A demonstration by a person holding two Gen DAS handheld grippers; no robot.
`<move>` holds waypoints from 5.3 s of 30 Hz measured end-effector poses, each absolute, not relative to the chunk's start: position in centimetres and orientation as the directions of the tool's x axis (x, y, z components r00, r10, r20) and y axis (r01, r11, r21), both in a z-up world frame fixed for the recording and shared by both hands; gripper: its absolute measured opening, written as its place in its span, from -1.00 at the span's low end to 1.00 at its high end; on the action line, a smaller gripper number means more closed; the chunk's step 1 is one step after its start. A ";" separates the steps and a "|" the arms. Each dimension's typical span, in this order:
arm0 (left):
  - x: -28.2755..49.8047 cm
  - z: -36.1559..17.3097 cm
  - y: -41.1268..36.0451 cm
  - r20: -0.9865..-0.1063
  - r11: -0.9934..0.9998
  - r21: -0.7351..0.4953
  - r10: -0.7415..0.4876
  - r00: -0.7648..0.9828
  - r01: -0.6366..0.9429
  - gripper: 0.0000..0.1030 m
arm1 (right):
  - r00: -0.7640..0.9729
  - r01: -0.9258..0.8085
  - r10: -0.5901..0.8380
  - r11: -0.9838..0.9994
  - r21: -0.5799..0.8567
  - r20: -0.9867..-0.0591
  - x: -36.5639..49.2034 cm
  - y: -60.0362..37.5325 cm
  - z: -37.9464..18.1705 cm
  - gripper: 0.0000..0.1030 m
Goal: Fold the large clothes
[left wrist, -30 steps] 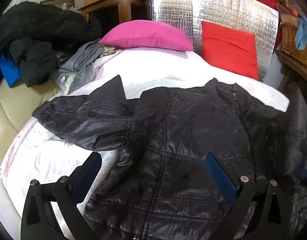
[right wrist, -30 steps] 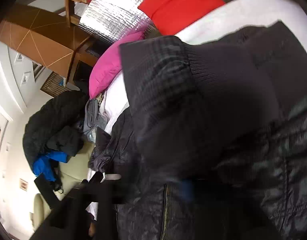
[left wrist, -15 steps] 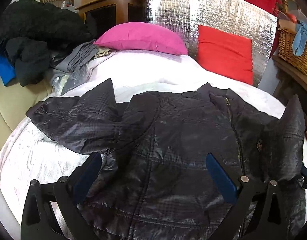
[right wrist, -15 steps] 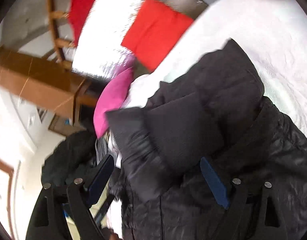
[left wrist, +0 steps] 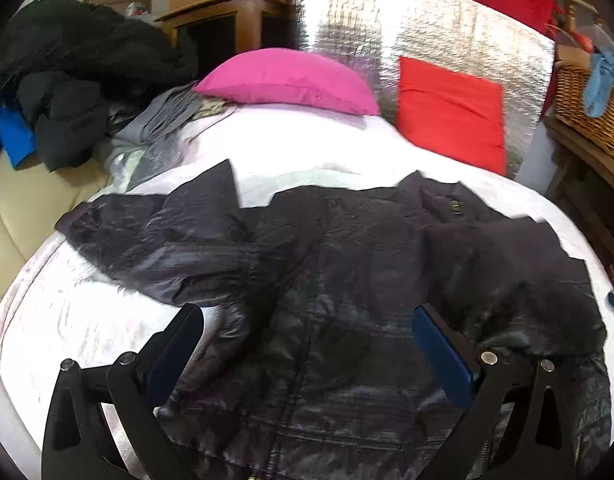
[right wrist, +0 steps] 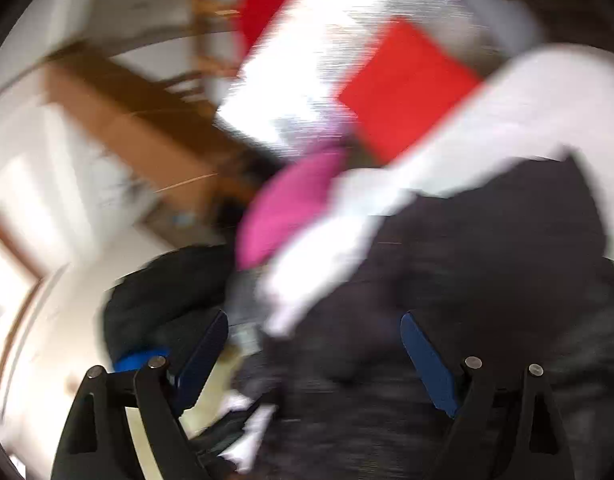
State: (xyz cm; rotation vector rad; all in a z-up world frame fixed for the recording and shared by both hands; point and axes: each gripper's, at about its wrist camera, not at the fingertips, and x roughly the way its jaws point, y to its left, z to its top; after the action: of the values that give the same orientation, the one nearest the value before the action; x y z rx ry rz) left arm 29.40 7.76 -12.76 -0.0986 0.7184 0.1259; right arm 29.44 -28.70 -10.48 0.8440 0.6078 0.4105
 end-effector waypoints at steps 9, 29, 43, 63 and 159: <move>31.2 -11.1 2.7 -0.667 0.985 -0.173 -0.130 0.734 0.016 1.00 | 0.742 0.289 0.329 0.630 0.721 -0.584 30.0 -35.4 -13.7 0.51; 38.9 -17.7 -2.9 -0.819 0.996 -0.062 -0.092 0.567 0.071 -0.20 | 0.633 0.330 0.294 0.735 0.593 -0.716 33.3 -38.2 -18.5 -0.03; 34.1 -15.6 6.3 -0.848 0.955 -0.291 -0.232 0.476 -0.054 -0.05 | 0.627 0.351 0.194 0.794 0.496 -0.754 32.5 -36.9 -16.9 -0.37; 35.2 -16.9 9.9 -0.848 0.989 -0.068 0.012 0.530 -0.132 -0.16 | 0.704 0.311 -0.115 0.937 0.159 -0.701 29.5 -30.2 -9.1 0.39; 32.6 -20.1 48.0 -0.767 0.634 -0.397 0.168 0.619 -0.664 0.36 | 0.632 0.054 0.073 0.989 0.138 -0.771 33.4 -19.6 -13.3 0.15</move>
State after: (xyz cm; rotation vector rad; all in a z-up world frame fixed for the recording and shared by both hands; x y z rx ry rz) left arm 32.55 47.99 -20.08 -0.7354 0.7587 0.5311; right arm 33.36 -19.65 -13.27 0.1531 0.8869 0.0110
